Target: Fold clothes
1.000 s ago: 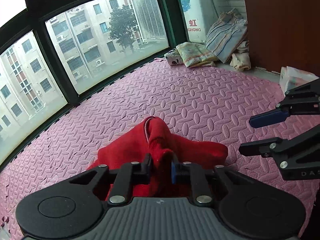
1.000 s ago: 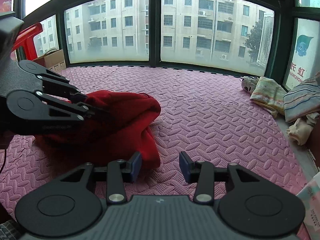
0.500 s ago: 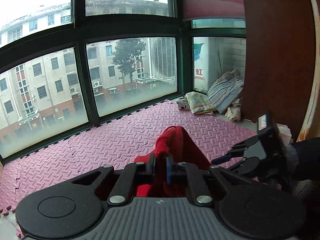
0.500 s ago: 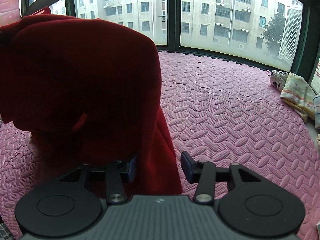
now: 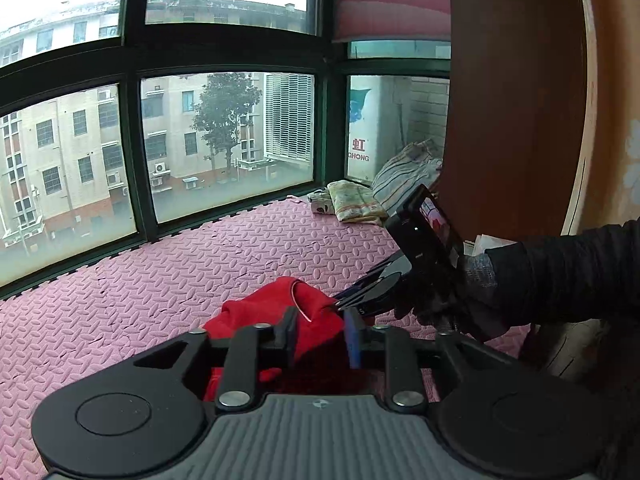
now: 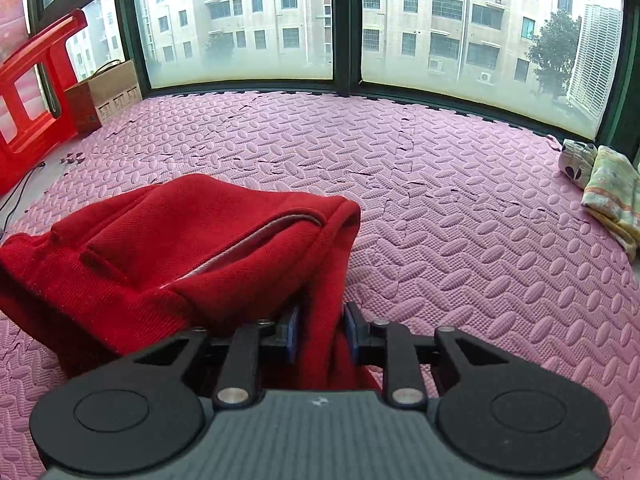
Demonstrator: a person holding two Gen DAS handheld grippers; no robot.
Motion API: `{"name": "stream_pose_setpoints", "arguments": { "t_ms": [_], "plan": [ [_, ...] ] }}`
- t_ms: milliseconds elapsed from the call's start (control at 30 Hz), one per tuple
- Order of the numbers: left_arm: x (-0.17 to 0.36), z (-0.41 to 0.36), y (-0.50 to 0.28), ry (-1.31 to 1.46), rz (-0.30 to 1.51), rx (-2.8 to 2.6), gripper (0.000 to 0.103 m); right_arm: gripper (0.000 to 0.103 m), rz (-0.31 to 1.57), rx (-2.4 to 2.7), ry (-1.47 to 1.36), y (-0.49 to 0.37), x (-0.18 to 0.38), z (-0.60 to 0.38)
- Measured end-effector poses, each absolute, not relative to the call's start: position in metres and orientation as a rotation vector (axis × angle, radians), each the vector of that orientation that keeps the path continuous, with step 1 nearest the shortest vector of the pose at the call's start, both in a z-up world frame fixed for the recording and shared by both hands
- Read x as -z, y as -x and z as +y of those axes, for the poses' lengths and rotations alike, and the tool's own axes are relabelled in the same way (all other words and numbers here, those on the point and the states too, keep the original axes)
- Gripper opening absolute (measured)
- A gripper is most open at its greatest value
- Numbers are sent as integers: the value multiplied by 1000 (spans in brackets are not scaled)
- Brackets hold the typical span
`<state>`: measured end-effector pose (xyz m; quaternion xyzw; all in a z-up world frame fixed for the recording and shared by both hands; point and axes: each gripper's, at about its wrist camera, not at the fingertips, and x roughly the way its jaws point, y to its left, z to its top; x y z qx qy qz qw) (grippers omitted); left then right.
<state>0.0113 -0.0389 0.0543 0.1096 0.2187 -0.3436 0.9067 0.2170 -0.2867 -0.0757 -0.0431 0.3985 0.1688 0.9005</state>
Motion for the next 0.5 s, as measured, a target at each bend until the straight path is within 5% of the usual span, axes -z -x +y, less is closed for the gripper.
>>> {"name": "stream_pose_setpoints", "arguments": {
  "t_ms": [400, 500],
  "plan": [
    [11, -121, -71, -393, 560, 643, 55, 24, 866, -409, 49, -219, 71, -302],
    [18, -123, -83, -389, 597, 656, 40, 24, 879, -419, 44, -222, 73, -302]
  ]
}}
